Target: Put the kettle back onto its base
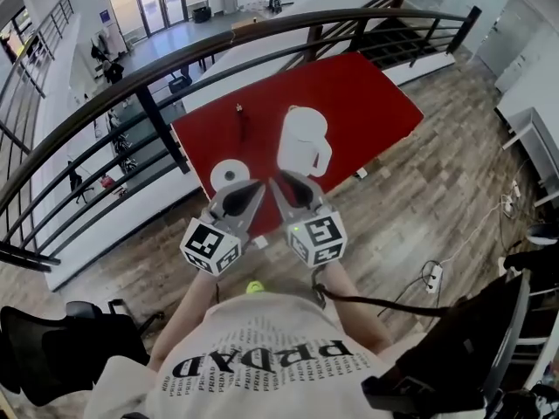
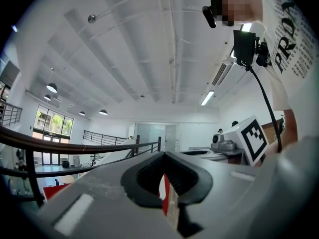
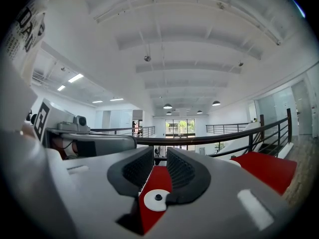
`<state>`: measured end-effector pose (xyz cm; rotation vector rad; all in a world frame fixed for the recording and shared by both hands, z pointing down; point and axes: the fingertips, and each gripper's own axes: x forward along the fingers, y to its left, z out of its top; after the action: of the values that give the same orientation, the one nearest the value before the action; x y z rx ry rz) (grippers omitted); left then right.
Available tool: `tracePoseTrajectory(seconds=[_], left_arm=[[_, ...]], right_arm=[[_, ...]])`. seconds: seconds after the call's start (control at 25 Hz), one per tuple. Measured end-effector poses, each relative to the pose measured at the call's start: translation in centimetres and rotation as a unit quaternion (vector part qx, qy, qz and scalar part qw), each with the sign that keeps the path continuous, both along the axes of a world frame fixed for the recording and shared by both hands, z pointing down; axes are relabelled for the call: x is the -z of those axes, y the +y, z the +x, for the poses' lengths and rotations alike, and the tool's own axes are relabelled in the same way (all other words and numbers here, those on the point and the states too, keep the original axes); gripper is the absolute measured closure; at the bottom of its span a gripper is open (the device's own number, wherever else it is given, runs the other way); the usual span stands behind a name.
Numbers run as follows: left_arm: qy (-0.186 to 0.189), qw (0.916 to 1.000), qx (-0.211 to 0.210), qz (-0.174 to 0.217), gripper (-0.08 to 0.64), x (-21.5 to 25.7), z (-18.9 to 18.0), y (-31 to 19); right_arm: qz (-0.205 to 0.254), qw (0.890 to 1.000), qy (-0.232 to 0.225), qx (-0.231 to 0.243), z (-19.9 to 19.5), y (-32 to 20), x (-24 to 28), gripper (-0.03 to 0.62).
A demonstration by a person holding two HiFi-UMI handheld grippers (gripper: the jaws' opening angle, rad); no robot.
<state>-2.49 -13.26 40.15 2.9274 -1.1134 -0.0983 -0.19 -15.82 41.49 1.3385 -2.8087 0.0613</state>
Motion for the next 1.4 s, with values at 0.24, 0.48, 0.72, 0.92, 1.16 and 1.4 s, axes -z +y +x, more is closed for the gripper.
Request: tracePoseTrajectory(seconds=[0.24,0.48,0.72,0.92,1.16,1.4], left_arm=[[0.006,0.9999,0.007,-0.005,0.554,-0.5,0.7,-1.3],[0.007,0.9998,0.017,-0.009,0.554,-1.1,2.3,-3.4],[-0.004,0.9996,0.023,-0.018,0.554,-2.7,4.1,-6.3],[-0.008,0.9993,0.022,-0.028,0.554,-3.8,5.4,-8.4],[-0.018,0.9992,0.024,-0.028,0.554,-5.1,6.7,-10.6],[-0.026,0.9983,0.029,-0.042,0.554,-7.1,8.0,-12.2]], right_arm=[[0.001,1.000,0.012,-0.001,0.7,-1.7,-0.1,0.503],[-0.007,1.000,0.022,0.005,2.2,-4.1,-0.9,0.503],[-0.014,0.999,0.030,0.006,3.9,-7.0,-1.9,0.488],[-0.020,0.998,0.050,-0.011,5.8,-9.5,-3.5,0.465],[-0.033,0.997,0.063,-0.030,8.2,-11.7,-5.6,0.443],[-0.042,0.995,0.075,-0.048,10.2,-13.7,-7.2,0.408]])
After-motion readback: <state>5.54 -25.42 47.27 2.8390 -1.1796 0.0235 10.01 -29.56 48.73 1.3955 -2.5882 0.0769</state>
